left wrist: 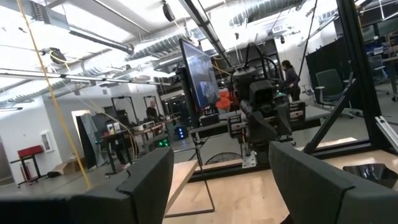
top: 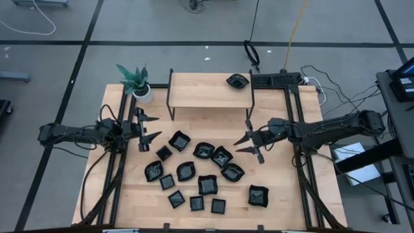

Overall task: Pick & Place Mini shaped plates
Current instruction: Stack the black leaf-shaped plate on top of the other black leaf-shaped plate on the shelf

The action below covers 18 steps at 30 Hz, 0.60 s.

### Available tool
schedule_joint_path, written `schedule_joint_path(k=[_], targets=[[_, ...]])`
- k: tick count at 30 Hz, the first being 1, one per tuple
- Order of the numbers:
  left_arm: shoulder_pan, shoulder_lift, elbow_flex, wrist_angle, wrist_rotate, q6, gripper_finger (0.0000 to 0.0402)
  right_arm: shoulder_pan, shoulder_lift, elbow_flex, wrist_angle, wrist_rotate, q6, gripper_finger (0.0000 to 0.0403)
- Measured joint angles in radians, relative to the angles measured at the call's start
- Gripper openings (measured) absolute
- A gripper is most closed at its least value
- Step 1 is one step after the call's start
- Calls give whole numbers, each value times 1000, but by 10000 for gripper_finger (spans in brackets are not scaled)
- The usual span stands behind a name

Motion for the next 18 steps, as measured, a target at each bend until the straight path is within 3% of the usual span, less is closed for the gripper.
schedule_joint_path(k=[4,7,12,15,18], targets=[[0,0,0,0,0,0,267,3,59,22,3,8,92,114],[0,0,0,0,0,-1,267,31,101,99,-99,8,120,114],[0,0,0,0,0,-4,267,123,168,316,-536,200,69,114],[0,0,0,0,0,-6,266,158,235,448,-771,299,163,114],[0,0,0,0,0,-6,267,165,321,547,-901,307,284,114]])
